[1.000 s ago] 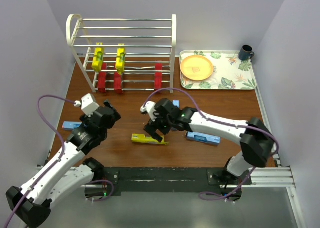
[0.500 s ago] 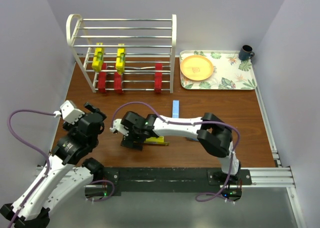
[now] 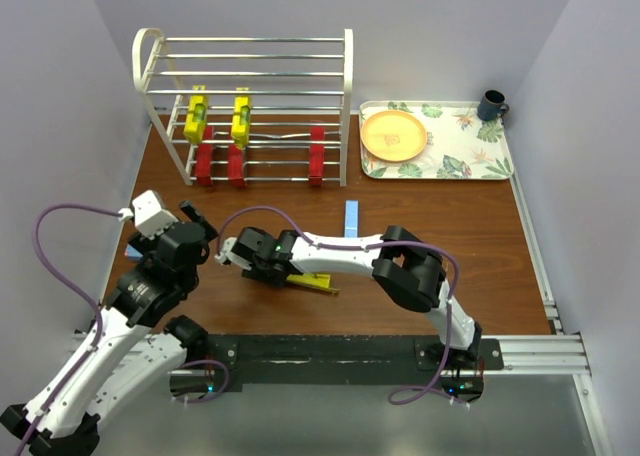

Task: Place and organize the toothpastes onto the shelf

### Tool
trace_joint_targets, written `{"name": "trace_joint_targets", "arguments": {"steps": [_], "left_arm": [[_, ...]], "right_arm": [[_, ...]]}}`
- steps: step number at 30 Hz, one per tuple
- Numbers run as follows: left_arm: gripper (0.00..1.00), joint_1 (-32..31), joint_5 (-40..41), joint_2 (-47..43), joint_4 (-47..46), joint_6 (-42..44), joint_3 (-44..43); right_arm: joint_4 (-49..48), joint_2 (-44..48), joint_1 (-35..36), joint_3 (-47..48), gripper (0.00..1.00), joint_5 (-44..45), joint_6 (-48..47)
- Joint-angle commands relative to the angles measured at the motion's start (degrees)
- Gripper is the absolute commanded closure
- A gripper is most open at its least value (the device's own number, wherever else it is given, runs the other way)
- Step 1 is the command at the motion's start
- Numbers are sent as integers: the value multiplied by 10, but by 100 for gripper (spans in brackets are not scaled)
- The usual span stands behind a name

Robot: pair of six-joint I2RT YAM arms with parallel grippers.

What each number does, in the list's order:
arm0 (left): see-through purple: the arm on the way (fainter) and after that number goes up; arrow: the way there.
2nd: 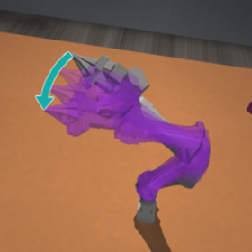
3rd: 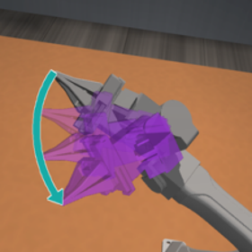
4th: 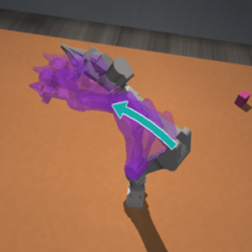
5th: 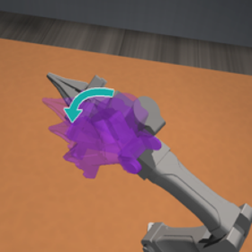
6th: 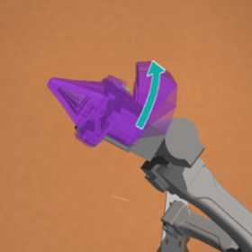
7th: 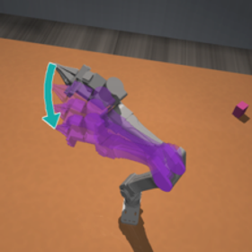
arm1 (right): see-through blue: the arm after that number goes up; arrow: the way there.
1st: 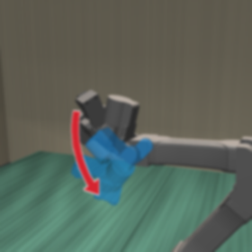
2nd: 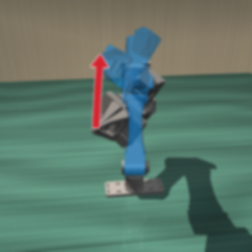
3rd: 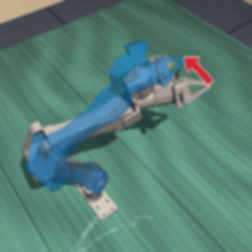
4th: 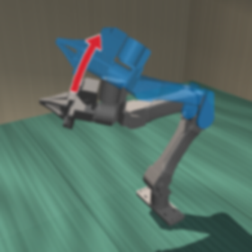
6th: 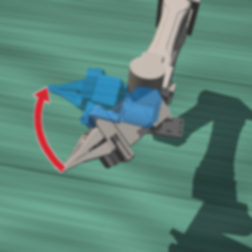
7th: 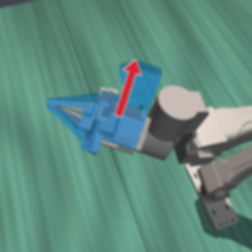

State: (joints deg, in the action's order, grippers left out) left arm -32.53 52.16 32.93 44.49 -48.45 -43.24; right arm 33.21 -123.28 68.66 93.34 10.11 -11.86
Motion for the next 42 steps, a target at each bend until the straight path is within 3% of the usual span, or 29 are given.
{"name": "trace_joint_targets", "arguments": {"steps": [1, 6, 9, 13, 17, 23, 30, 42], "left_arm": [[8, 3, -42, 23, -114, 102, 5], [6, 1, -130, 48, -198, 177, 21], [6, 1, -197, 56, -256, 223, 32], [7, 0, -301, 71, -338, 262, 43], [8, -33, -382, 118, -392, 277, 46], [6, -203, -320, 234, -457, 328, -7], [5, -299, -242, 345, -471, 349, -91], [7, -419, -94, 506, -354, 418, -228]], "right_arm": [[25, 25, -11, 13, 75, 51, 57], [47, 66, -58, 13, 81, 55, 195], [62, 104, -114, 5, 81, 35, 292], [73, 158, -195, -23, 90, 25, 404], [100, 196, -240, -31, 85, 30, 508], [117, 269, -288, -75, 82, 31, 634], [112, 342, -331, -145, 81, 11, 725], [84, 378, -368, -213, 81, -90, 800]]}}
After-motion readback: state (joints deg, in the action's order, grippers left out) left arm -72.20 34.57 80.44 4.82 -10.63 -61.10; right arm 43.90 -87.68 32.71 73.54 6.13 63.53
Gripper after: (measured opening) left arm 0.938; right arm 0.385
